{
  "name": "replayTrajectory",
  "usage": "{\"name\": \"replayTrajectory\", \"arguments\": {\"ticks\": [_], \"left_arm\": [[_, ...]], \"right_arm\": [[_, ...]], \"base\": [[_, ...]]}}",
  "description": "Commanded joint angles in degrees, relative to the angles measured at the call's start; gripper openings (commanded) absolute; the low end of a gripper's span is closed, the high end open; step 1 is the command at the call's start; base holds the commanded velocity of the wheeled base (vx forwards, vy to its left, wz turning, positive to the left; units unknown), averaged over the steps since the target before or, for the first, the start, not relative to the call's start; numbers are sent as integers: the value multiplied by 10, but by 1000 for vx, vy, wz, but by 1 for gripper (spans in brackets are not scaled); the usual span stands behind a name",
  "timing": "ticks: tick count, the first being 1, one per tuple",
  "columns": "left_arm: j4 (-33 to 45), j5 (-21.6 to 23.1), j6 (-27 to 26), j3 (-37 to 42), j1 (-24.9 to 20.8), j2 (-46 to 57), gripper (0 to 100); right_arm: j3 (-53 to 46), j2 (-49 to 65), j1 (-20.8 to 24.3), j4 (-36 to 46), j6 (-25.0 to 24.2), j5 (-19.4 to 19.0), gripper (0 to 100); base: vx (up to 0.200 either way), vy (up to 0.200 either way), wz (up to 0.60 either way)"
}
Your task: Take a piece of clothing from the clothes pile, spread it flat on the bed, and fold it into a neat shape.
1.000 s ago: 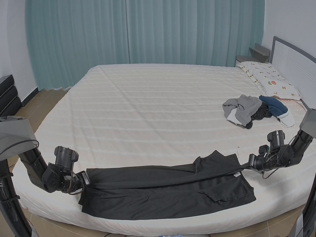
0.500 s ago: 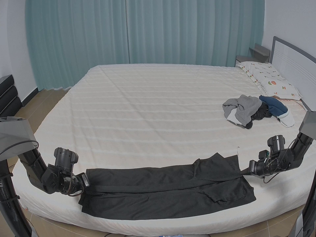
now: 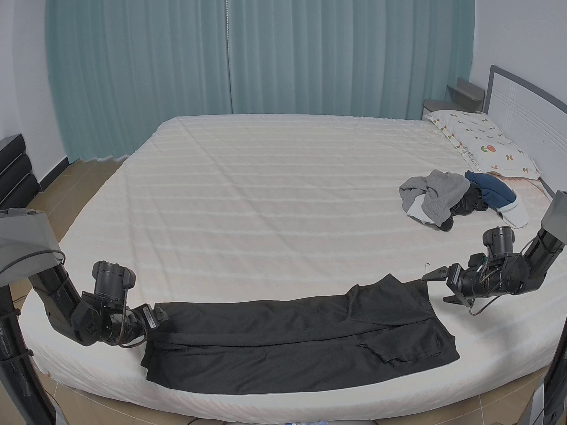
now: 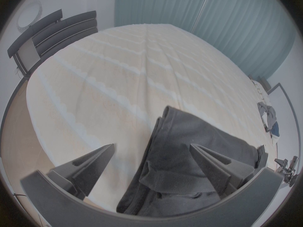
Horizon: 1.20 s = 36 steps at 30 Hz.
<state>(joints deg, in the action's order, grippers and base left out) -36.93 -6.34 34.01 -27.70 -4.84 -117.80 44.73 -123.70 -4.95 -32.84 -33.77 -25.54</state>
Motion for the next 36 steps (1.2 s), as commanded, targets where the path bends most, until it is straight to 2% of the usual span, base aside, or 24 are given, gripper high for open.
{"name": "replayTrajectory", "arguments": {"ticks": [1,2,3,5,10,22,23,28,31,33,34,36], "left_arm": [[-3,5,10,-28,19,20,100],[-3,5,10,-28,19,20,100],[3,22,34,-49,18,17,100],[12,45,59,-66,14,16,100],[34,82,87,-98,11,-18,100],[28,84,92,-138,12,-89,100],[27,85,91,-137,13,-96,0],[20,77,97,-143,19,-109,0],[11,75,132,-142,27,-103,0],[10,75,136,-141,27,-103,0],[-3,72,157,-138,34,-95,0],[-7,71,159,-136,39,-89,0]], "right_arm": [[10,-22,2,-35,-58,-8,100],[10,-22,2,-35,-58,-8,100],[5,-39,2,-58,-81,-9,100],[4,-51,1,-77,-96,-8,100],[-9,-46,1,-86,-119,-9,100],[-14,-51,2,-87,-115,-8,100],[-15,-51,4,-87,-115,-7,100],[-29,-54,9,-113,-115,-3,100],[-37,-60,11,-144,-116,-3,100],[-38,-61,12,-147,-117,-3,100],[-44,-63,11,-164,-120,-3,100],[-46,-63,11,-166,-119,-3,100]], "base": [[0,0,0],[0,0,0],[0,0,0],[0,0,0],[0,0,0],[0,0,0],[0,0,0],[0,0,0],[0,0,0],[0,0,0],[0,0,0],[0,0,0]]}}
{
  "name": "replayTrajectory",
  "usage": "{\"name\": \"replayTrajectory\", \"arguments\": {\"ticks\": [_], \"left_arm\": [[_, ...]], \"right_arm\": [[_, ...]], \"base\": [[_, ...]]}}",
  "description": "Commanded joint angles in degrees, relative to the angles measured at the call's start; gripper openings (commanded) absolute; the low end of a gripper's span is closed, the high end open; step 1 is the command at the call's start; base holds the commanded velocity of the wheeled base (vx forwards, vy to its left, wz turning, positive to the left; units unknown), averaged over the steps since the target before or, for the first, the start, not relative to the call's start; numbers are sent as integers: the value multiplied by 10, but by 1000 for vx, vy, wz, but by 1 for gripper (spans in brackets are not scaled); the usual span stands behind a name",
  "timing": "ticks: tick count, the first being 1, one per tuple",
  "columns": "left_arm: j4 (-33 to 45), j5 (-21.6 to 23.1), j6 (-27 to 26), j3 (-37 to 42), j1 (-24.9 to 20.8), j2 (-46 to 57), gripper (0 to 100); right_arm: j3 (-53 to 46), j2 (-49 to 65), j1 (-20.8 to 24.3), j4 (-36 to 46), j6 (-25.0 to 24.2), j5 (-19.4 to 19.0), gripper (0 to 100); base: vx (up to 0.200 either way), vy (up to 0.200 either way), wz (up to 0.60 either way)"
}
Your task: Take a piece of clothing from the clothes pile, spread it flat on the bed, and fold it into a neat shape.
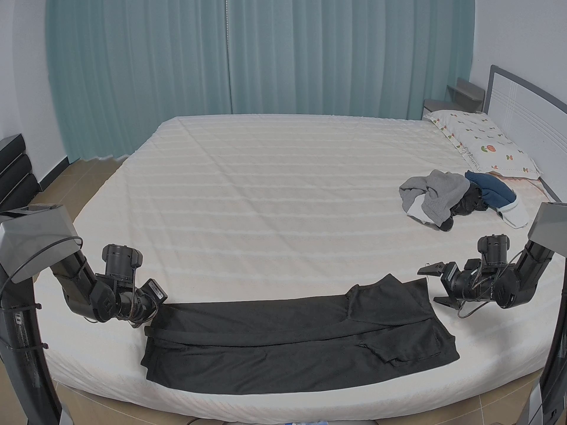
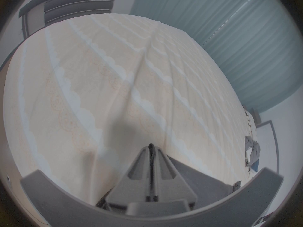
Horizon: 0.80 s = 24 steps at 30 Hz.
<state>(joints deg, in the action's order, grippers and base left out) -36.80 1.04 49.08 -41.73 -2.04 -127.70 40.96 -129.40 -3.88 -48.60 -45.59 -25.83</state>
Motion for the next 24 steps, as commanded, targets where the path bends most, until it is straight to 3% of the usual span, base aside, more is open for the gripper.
{"name": "replayTrajectory", "arguments": {"ticks": [1,19,22,23,24], "left_arm": [[-10,-3,8,5,12,11,0],[-30,-10,18,16,16,5,0],[-30,-10,18,15,16,5,0],[-30,-10,18,15,16,5,0],[-30,-10,17,15,16,4,0]], "right_arm": [[-10,-6,1,-8,-1,0,100],[51,-38,9,-2,1,6,100],[56,-50,18,-6,2,23,100],[57,-52,20,-6,3,27,0],[60,-59,25,-6,7,41,0]], "base": [[0,0,0],[0,0,0],[0,0,0],[0,0,0],[0,0,0]]}}
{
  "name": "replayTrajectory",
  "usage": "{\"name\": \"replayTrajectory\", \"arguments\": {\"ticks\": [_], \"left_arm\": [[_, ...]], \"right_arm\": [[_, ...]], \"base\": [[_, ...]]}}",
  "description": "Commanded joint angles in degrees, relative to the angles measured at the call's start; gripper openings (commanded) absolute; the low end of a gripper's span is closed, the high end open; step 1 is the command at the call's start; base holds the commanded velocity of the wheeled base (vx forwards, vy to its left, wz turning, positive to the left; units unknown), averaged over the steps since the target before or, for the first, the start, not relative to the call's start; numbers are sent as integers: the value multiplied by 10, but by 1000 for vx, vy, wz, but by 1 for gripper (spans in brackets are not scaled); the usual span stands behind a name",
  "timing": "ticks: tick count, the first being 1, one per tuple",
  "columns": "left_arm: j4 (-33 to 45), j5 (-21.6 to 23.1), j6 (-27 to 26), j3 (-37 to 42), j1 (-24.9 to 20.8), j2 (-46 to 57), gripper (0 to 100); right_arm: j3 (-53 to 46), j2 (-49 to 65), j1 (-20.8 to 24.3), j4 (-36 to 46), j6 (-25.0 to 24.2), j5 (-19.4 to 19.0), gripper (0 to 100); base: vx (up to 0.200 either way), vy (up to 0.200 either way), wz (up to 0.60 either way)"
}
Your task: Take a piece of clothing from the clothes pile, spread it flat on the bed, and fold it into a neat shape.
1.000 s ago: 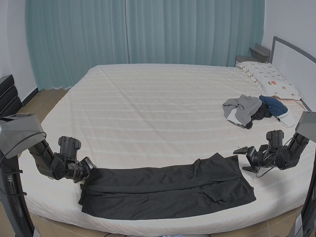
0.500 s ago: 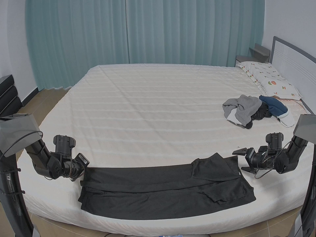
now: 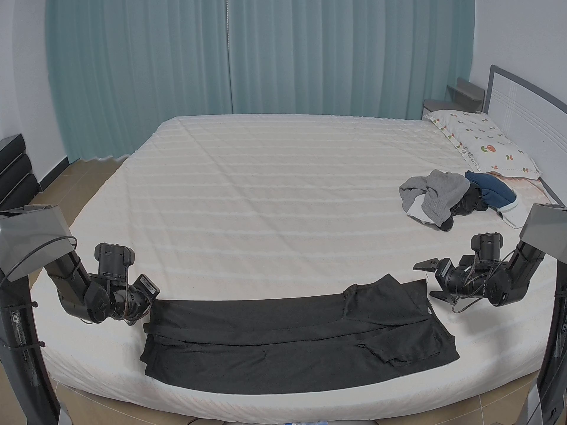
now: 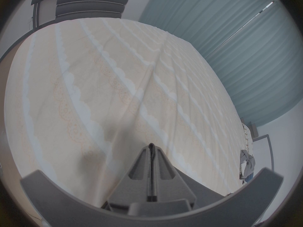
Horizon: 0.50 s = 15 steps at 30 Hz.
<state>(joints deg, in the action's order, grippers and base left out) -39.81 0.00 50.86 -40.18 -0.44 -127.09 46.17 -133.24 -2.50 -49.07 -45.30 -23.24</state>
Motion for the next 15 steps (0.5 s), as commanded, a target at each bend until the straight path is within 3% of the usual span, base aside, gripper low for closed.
{"name": "replayTrajectory", "arguments": {"ticks": [1,5,15], "left_arm": [[0,0,-1,-1,0,-2,0],[-1,-1,-1,-1,0,-5,0],[-1,-1,-1,-1,1,-5,0]], "right_arm": [[8,-20,12,-2,4,16,0],[16,-31,18,-3,14,51,0],[29,-33,10,-33,7,51,0]], "base": [[0,0,0],[0,0,0],[0,0,0]]}}
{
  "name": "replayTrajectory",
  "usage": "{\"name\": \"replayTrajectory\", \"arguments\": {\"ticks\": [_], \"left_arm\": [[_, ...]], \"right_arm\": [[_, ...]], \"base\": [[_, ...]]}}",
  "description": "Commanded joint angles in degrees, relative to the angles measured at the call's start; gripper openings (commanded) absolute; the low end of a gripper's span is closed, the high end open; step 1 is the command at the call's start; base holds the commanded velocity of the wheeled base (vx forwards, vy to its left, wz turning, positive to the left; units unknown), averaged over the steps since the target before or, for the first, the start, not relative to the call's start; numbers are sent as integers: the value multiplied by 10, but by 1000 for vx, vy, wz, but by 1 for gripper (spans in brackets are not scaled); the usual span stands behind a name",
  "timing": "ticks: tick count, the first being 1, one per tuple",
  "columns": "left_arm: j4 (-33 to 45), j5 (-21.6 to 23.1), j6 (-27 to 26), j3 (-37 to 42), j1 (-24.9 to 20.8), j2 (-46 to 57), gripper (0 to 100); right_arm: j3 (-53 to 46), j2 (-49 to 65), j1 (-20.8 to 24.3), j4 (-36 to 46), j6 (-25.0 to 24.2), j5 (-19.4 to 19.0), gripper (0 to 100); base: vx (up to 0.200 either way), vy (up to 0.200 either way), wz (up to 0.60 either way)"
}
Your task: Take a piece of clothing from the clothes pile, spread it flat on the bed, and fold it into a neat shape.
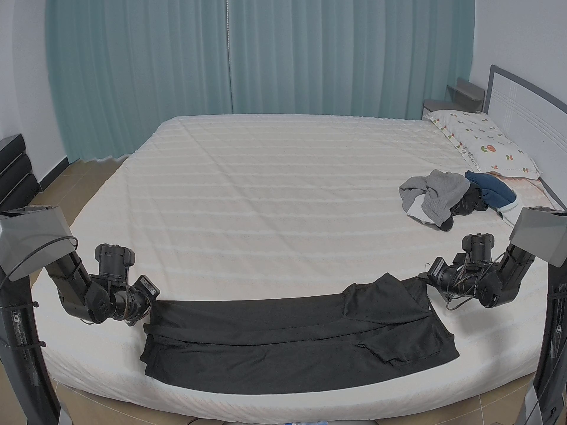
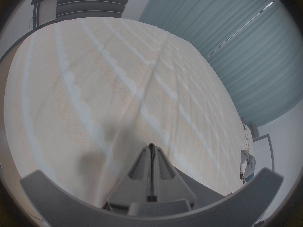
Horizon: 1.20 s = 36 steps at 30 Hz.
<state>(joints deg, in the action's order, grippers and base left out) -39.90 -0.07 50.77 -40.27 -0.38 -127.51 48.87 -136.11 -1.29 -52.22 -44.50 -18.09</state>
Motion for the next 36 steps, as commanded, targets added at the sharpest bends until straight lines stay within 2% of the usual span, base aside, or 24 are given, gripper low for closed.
{"name": "replayTrajectory", "arguments": {"ticks": [1,9,10,14,15,20,23,27,31,36], "left_arm": [[0,0,0,0,0,-1,0],[0,4,1,1,1,-1,0],[0,4,0,2,1,-1,0],[0,2,0,2,1,1,0],[0,2,0,2,1,1,100],[-8,4,2,13,7,10,100],[-37,4,8,33,20,32,100],[-62,7,7,68,28,85,100],[-61,8,8,93,14,118,100],[-60,10,8,121,6,127,100]], "right_arm": [[1,-5,-2,-3,-1,0,0],[6,-25,-2,-21,-1,1,0],[6,-24,-2,-21,-2,0,100],[2,-20,-4,-26,-6,-5,100],[-2,-18,-5,-27,-8,-5,100],[-11,8,-18,-31,-62,-9,100],[-31,30,-31,-31,-96,-43,100],[-53,52,-54,-31,-117,-85,100],[-66,62,-61,-40,-140,-96,100],[-80,59,-60,-71,-140,-96,100]], "base": [[0,0,0],[0,0,0],[0,0,0],[0,0,0],[0,0,0],[0,0,0],[0,0,0],[0,0,0],[0,0,0],[-200,0,0]]}}
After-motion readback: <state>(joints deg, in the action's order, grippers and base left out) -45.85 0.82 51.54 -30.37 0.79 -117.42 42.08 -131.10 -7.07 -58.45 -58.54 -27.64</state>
